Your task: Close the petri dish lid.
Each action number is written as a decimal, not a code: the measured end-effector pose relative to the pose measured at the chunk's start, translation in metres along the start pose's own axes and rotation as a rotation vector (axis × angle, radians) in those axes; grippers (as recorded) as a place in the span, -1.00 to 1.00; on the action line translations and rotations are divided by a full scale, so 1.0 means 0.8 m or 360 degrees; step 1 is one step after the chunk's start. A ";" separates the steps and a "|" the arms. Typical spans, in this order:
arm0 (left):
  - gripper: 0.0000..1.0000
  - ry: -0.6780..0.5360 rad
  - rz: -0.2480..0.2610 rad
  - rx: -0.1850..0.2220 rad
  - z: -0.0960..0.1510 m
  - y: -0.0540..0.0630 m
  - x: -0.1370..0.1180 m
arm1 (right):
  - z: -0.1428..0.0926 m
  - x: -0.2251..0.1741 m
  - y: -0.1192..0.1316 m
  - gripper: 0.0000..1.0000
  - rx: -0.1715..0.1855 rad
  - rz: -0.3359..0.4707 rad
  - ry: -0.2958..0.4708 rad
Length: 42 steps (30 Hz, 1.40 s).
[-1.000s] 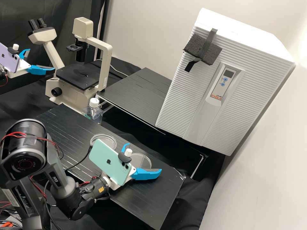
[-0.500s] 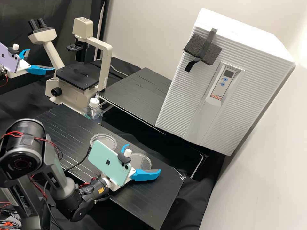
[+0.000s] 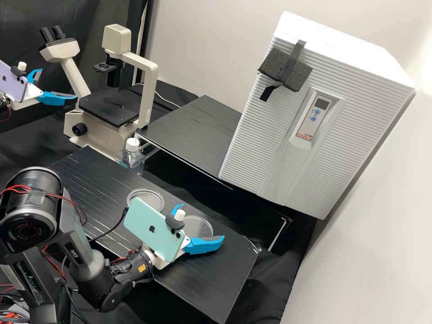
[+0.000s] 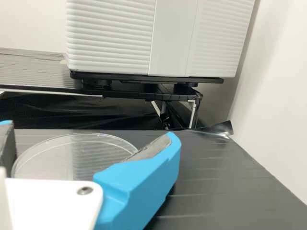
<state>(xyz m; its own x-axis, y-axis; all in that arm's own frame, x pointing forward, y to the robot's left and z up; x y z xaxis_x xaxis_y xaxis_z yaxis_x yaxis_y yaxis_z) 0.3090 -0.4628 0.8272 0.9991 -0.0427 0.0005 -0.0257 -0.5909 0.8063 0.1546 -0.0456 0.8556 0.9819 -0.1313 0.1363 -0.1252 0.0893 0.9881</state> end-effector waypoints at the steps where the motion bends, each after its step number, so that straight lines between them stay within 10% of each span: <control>1: 1.00 0.0000 0.0000 0.0000 0.000 0.000 0.000 | 0.000 0.000 0.000 -1.00 0.0000 -0.0002 0.0002; 19: 1.00 0.0000 0.0000 0.0000 0.000 0.000 0.000 | -0.002 0.002 -0.002 -1.00 0.0019 0.0002 0.0008; 27: 1.00 0.0000 0.0000 0.0000 0.000 0.000 0.000 | -0.012 -0.004 0.007 -1.00 0.0165 0.0048 0.0025; 34: 1.00 0.0000 0.0000 0.0000 0.000 0.000 0.000 | -0.045 -0.016 0.016 -1.00 0.0260 0.0094 0.0240; 42: 1.00 0.0000 0.0000 0.0000 0.000 0.000 0.000 | -0.090 -0.025 -0.005 -1.00 0.0191 -0.0143 0.0605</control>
<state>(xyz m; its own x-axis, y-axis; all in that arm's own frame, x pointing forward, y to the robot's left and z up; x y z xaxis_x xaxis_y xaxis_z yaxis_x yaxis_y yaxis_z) 0.3090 -0.4628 0.8272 0.9991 -0.0427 0.0005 -0.0257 -0.5909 0.8063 0.1459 0.0279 0.8438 0.9694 0.2432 0.0350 -0.0298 -0.0248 0.9992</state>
